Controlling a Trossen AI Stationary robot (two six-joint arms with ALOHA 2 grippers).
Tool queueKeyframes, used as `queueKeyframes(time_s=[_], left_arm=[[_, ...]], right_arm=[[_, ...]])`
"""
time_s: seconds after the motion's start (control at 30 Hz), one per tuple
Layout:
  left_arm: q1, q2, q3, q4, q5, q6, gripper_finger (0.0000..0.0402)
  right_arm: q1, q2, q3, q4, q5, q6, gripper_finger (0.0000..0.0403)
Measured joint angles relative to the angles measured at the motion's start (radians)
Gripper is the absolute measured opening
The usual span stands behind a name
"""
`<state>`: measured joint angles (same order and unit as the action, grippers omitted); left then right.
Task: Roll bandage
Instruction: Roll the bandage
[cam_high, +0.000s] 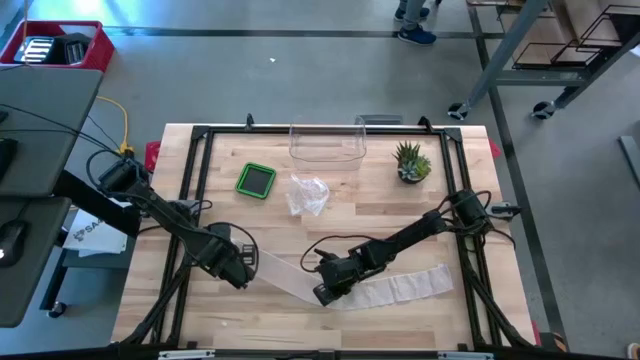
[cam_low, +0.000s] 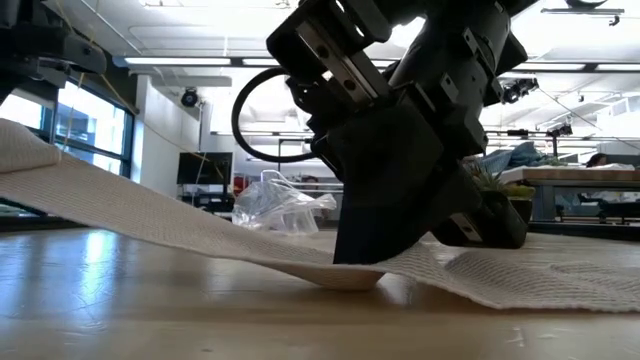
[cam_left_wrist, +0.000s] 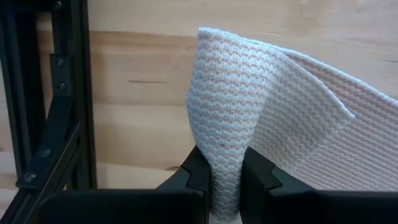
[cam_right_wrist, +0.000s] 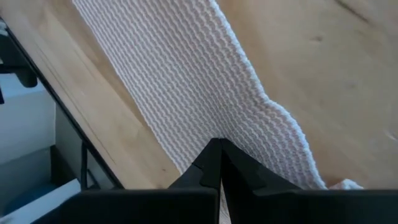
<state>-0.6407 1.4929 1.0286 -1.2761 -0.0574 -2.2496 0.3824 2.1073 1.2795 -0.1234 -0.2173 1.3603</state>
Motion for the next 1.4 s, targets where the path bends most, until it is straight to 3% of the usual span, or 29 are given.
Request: queueKeyframes(time_s=[0.3, 0.67, 0.83, 0.97, 1.2, 1.4], left_arm=[[-0.056, 0.000, 0.000, 0.175, 0.002, -0.050, 0.0035], [-0.180, 0.124, 0.036, 0.360, 0.162, -0.116, 0.0035], [-0.167, 0.215, 0.099, 0.272, 0.172, -0.118, 0.0035], [-0.124, 0.238, 0.102, 0.241, 0.124, -0.115, 0.0035], [-0.023, 0.243, 0.103, 0.244, -0.060, -0.067, 0.0035], [-0.026, 0.243, 0.103, 0.234, -0.039, -0.022, 0.0035]], right_arm=[[0.001, 0.007, -0.002, 0.024, -0.036, -0.018, 0.0000], [-0.015, 0.007, -0.001, 0.024, -0.022, -0.034, 0.0000], [-0.023, 0.008, -0.001, 0.035, -0.028, -0.034, 0.0000], [-0.016, 0.008, -0.001, 0.035, -0.036, -0.034, 0.0000], [0.005, 0.008, -0.001, 0.036, -0.051, -0.026, 0.0000], [0.007, 0.008, -0.001, 0.031, -0.037, -0.007, 0.0000]])
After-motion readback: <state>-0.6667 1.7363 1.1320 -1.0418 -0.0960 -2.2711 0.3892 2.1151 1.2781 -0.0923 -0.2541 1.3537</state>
